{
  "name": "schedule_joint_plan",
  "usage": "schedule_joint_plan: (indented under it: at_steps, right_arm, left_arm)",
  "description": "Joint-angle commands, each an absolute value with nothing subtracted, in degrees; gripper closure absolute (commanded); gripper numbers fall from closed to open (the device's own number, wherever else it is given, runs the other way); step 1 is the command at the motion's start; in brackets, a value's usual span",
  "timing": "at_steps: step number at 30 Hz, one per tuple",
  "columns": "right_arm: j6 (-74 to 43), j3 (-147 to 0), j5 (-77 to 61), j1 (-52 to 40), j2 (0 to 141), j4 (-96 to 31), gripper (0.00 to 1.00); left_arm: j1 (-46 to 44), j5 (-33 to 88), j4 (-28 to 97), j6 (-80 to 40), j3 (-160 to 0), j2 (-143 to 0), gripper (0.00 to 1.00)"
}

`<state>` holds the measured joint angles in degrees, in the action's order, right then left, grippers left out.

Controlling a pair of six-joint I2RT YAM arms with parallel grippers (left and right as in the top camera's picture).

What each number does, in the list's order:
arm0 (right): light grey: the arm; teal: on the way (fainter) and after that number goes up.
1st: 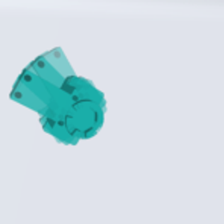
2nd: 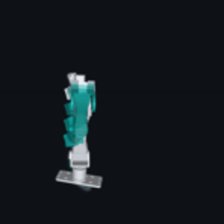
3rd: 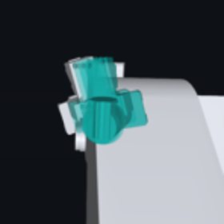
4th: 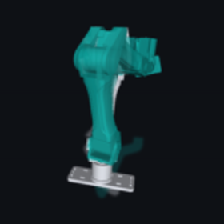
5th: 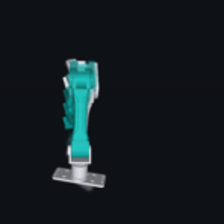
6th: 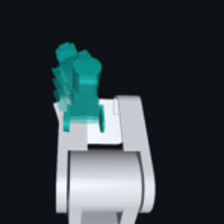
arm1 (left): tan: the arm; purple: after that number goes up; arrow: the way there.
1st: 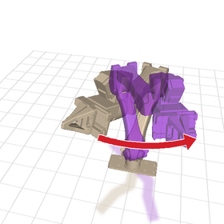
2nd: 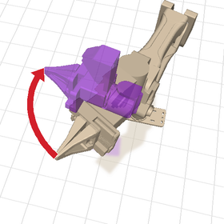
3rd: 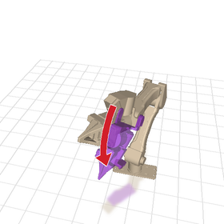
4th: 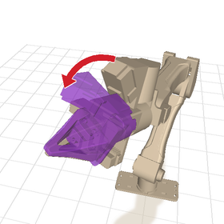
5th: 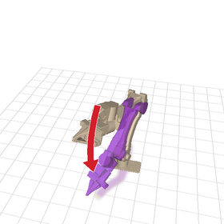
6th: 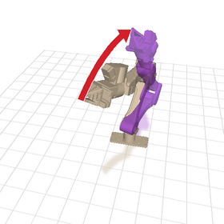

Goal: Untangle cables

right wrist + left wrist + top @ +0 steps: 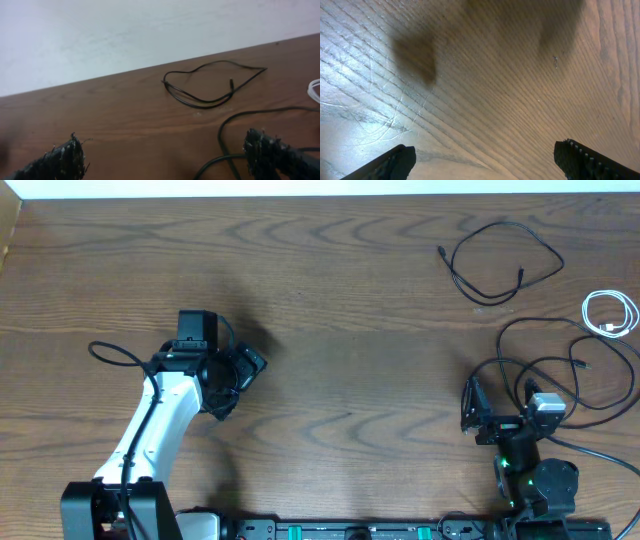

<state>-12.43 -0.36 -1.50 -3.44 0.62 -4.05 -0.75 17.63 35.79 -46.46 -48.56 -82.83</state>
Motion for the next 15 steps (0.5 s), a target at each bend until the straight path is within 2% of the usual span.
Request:
schedule_joint_plan:
  at_steps: [1, 6, 15]
  right_arm:
    - [-5.78, -0.32, -0.45, -2.87, 0.25, -4.58, 0.01]
    - [-1.39, -0.32, -0.60, -2.76, 0.25, -4.51, 0.01]
    - [-1.43, -0.32, -0.60, -2.44, 0.25, -4.29, 0.01]
  left_arm:
    - [-0.56, 16.82, 35.99, -46.09, -48.97, -82.30, 0.06]
    - [-0.56, 16.82, 35.99, -46.09, -48.97, -82.30, 0.07]
    - [-0.56, 16.82, 35.99, -46.09, -48.97, -82.30, 0.06]
